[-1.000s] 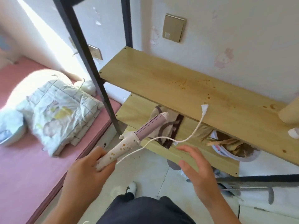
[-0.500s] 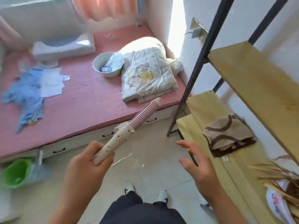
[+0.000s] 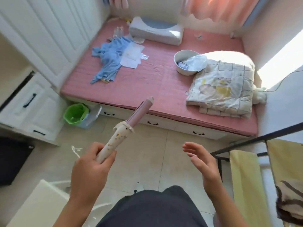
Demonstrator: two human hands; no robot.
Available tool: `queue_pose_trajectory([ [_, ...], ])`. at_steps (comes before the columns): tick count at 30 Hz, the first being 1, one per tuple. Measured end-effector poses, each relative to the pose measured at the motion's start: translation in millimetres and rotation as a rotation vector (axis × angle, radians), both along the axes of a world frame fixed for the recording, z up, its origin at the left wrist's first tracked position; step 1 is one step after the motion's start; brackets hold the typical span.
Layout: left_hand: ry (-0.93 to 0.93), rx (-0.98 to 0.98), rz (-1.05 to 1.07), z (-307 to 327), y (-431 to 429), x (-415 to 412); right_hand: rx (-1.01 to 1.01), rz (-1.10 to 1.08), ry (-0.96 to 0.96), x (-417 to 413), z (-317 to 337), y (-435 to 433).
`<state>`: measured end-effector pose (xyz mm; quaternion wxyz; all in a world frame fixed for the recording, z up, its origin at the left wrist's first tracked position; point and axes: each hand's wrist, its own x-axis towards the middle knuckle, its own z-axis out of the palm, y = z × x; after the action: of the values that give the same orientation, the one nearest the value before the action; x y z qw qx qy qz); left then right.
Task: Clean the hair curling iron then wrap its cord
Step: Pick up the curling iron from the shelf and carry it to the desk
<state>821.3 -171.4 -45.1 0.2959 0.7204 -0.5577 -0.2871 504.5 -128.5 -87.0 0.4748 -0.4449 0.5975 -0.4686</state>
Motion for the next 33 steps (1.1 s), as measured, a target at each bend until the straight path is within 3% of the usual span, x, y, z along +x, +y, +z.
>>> queue_pose_trajectory([
  [10,-0.002,0.073,0.443,-40,-16,135,0.107,0.307,0.032,92,-17,-121],
  [20,-0.012,0.192,0.786,-47,-61,175,0.175,0.600,-0.019,176,-36,-284],
  [24,-0.067,0.146,0.900,-38,-87,186,0.183,0.795,-0.024,225,-43,-351],
  [33,-0.035,0.165,1.109,-32,-113,232,0.200,1.055,0.008,334,-47,-429],
])
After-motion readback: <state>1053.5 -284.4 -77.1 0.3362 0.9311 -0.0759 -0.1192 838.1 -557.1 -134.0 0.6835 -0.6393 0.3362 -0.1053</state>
